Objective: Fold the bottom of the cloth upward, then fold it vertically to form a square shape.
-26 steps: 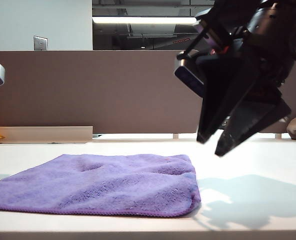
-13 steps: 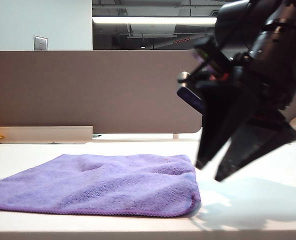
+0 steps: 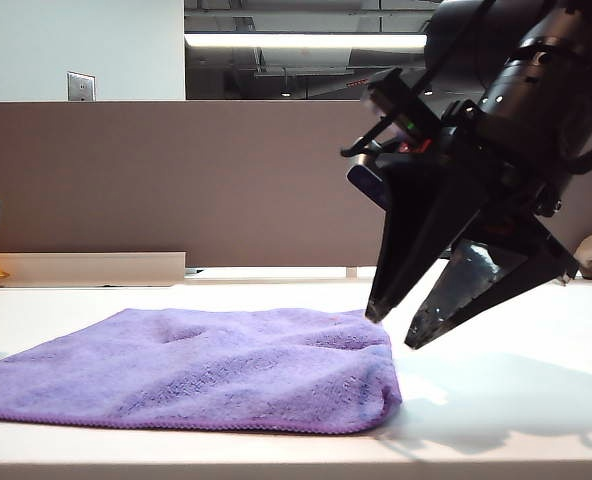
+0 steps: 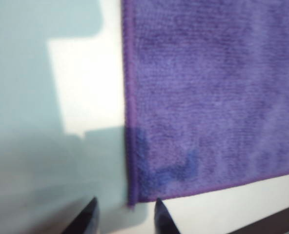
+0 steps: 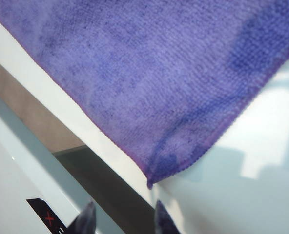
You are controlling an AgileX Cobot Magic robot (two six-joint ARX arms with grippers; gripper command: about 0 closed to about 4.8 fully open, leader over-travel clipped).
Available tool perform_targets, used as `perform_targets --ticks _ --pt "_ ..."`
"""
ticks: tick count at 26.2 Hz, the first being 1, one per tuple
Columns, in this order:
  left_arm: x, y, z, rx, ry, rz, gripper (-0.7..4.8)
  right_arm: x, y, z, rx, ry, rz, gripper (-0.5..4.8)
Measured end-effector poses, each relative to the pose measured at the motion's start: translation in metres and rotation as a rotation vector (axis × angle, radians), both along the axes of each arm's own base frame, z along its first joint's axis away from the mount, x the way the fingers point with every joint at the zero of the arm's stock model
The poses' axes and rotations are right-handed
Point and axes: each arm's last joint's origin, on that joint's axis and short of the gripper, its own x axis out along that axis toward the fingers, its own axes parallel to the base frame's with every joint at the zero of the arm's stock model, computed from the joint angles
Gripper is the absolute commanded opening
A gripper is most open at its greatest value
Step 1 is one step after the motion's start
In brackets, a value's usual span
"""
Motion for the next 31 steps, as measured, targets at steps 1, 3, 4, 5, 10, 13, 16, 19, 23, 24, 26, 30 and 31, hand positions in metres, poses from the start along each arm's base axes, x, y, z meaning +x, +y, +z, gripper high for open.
perform_targets --ticks 1,3,4,5,10,13,16,19,23,24,26,30,31 --pt "0.0 0.0 -0.001 0.005 0.007 0.001 1.44 0.0 0.0 0.0 0.001 0.001 -0.004 1.62" --pt "0.002 0.0 -0.005 0.013 0.027 0.004 1.44 0.001 0.001 -0.002 0.0 0.005 -0.007 1.62" --pt "0.002 0.0 -0.007 0.013 0.035 0.004 1.44 0.002 0.002 -0.004 -0.005 0.011 -0.008 1.62" --pt "0.003 0.0 -0.008 0.013 0.041 0.004 1.44 0.003 0.002 -0.006 -0.01 0.018 -0.008 1.62" --pt "0.004 0.0 -0.011 0.009 0.053 0.004 1.44 0.006 0.004 -0.019 -0.039 0.061 -0.011 1.62" --pt "0.006 -0.001 -0.012 -0.022 0.049 0.01 1.44 0.008 0.006 -0.021 -0.031 0.052 -0.012 1.62" --pt "0.009 -0.001 -0.015 -0.036 0.059 0.015 1.44 0.011 0.008 -0.025 -0.028 0.056 -0.028 1.62" --pt "0.012 -0.002 -0.018 -0.049 0.075 0.014 1.44 0.012 0.011 -0.034 -0.049 0.085 -0.025 1.62" --pt "0.015 -0.005 -0.021 -0.063 0.085 -0.001 1.44 0.009 0.015 -0.035 -0.05 0.087 -0.006 1.62" --pt "0.016 -0.008 -0.021 -0.064 0.086 -0.015 1.44 0.009 0.015 -0.035 -0.048 0.084 -0.006 1.62" --pt "0.016 -0.013 -0.022 -0.066 0.079 -0.036 1.44 0.01 0.016 -0.036 -0.045 0.08 -0.006 1.6" --pt "0.016 -0.014 -0.022 -0.062 0.076 -0.04 1.05 0.011 0.016 -0.036 -0.045 0.08 -0.006 0.88" --pt "0.016 -0.014 -0.022 -0.049 0.075 -0.039 0.94 0.011 0.016 -0.037 -0.048 0.08 -0.007 0.84"
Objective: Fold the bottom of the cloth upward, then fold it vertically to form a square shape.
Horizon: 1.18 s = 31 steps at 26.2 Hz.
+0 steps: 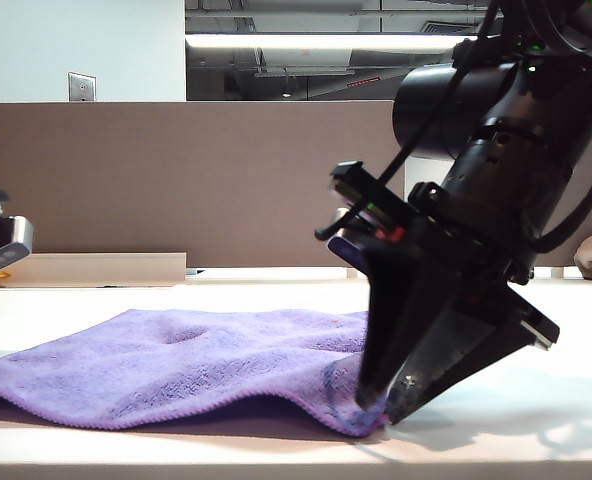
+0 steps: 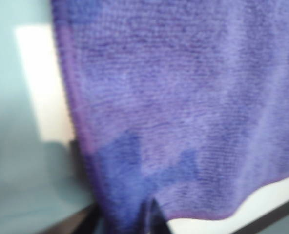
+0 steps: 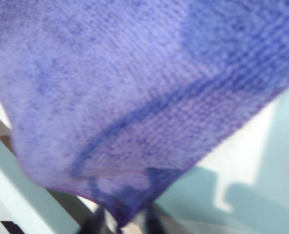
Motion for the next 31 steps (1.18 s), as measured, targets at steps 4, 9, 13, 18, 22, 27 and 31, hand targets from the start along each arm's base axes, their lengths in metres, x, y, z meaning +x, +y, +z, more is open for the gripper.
perform_targets --ticks 4,9,13,18,22,27,31 --pt "0.0002 0.0009 -0.0009 0.02 0.0 0.005 0.52 0.0002 -0.0002 -0.0009 -0.007 0.0 -0.002 0.68" --pt "0.0002 0.0008 -0.0008 0.019 -0.001 0.003 0.52 -0.0014 -0.0006 0.0015 -0.001 0.026 0.003 2.06" --pt "0.0002 0.0008 -0.0009 0.019 -0.001 0.003 0.52 -0.0043 -0.0029 0.0014 -0.028 0.052 0.003 2.12" --pt "0.0002 0.0008 -0.001 0.019 -0.002 0.003 0.52 -0.0047 -0.0035 0.0016 -0.042 0.049 0.0 2.11" --pt "0.0002 0.0008 -0.001 0.019 -0.002 0.003 0.52 -0.0044 -0.0034 0.0017 -0.045 0.042 -0.001 2.02" --pt "0.0002 0.0008 -0.0009 0.019 -0.002 0.003 0.52 -0.0042 -0.0027 0.0009 -0.056 0.027 -0.004 1.44" --pt "0.0002 0.0008 -0.0009 0.019 -0.002 0.003 0.52 -0.0025 -0.0003 0.001 -0.042 0.006 -0.009 1.44"
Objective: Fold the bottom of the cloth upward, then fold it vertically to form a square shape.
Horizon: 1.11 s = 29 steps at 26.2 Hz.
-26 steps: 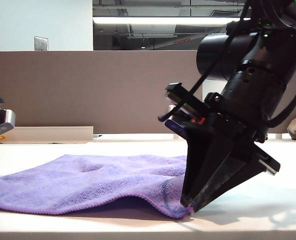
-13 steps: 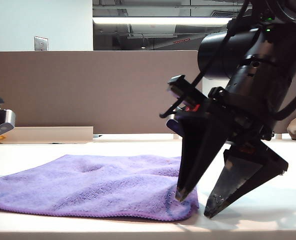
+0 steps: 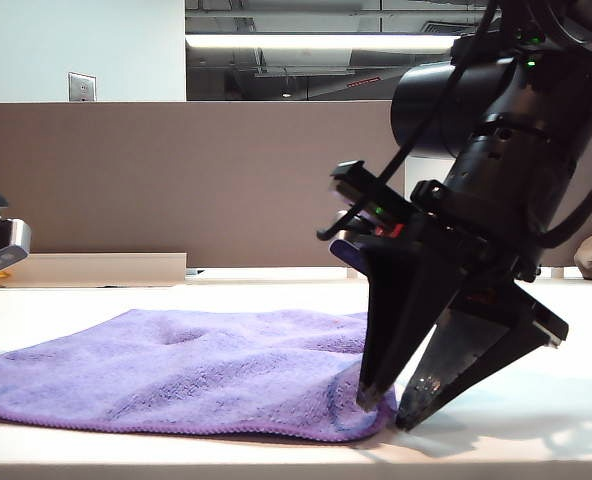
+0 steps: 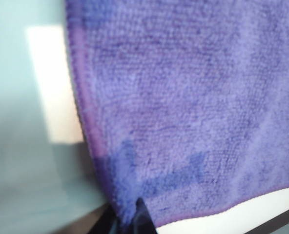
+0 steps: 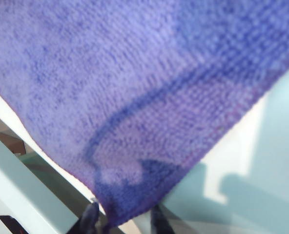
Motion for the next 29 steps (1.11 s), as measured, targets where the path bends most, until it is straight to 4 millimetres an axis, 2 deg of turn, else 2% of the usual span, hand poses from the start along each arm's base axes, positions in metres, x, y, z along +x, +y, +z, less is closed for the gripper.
perform_targets --ticks 5,9,11,15,17,20,22,27,29 --pt "0.0 0.0 0.0 0.0 0.0 0.0 0.52 0.003 0.002 -0.001 0.012 -0.007 -0.02 1.44" --pt "0.0 0.0 0.0 -0.001 0.0 0.0 0.52 0.006 0.007 -0.009 0.068 0.057 -0.006 1.43" --pt "0.0 0.0 0.0 -0.001 0.0 0.0 0.52 0.006 0.008 -0.011 0.081 0.073 -0.002 0.94" --pt "0.0 0.0 0.0 -0.001 0.0 0.0 0.52 0.006 0.008 -0.012 0.068 0.077 -0.004 0.79" --pt "0.0 0.0 0.0 -0.001 0.0 0.0 0.52 0.006 0.008 -0.012 0.067 0.079 -0.003 0.37" --pt "0.0 0.0 0.0 -0.001 0.0 0.0 0.45 0.005 0.006 -0.013 0.054 0.078 0.005 0.08" --pt "0.0 0.0 0.0 0.0 -0.001 0.0 0.13 0.005 0.006 -0.013 0.052 0.076 0.016 0.08" --pt "0.0 -0.001 -0.001 -0.037 0.004 -0.003 0.12 0.0 0.002 -0.008 0.022 0.055 0.018 -0.01" --pt "-0.001 -0.002 -0.002 -0.082 0.019 -0.006 0.12 -0.003 -0.002 0.0 0.005 0.025 0.011 -0.01"
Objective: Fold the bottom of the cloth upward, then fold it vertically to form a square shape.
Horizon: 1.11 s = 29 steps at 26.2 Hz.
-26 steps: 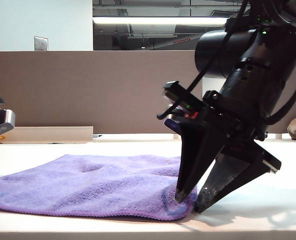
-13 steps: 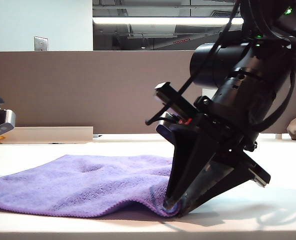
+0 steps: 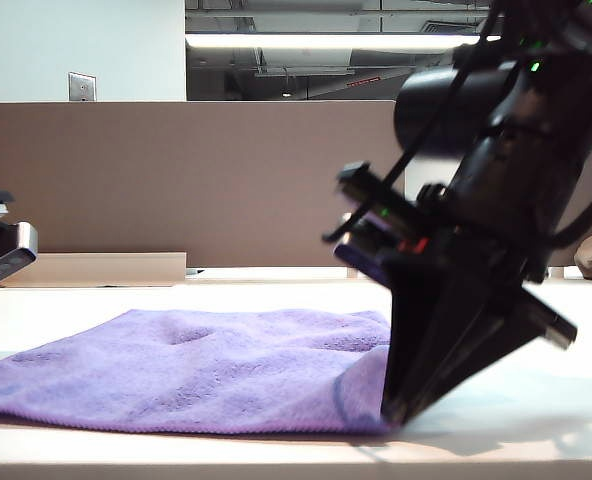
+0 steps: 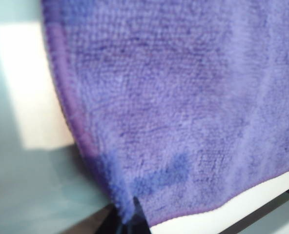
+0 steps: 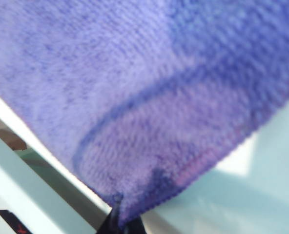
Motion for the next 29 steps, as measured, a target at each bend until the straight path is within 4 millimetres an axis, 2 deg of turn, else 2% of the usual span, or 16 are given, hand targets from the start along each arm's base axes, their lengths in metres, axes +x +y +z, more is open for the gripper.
perform_targets --ticks 6,17,29 --pt "-0.013 -0.001 0.003 -0.025 0.059 -0.004 0.12 -0.007 -0.005 0.024 0.043 -0.065 -0.001 -0.01" --pt "-0.036 0.001 0.038 -0.057 -0.016 0.029 0.11 -0.015 -0.01 0.034 0.037 -0.059 0.021 -0.01" --pt "-0.059 0.001 0.059 -0.121 -0.038 0.041 0.11 -0.037 -0.027 0.063 0.059 -0.098 0.043 -0.01"
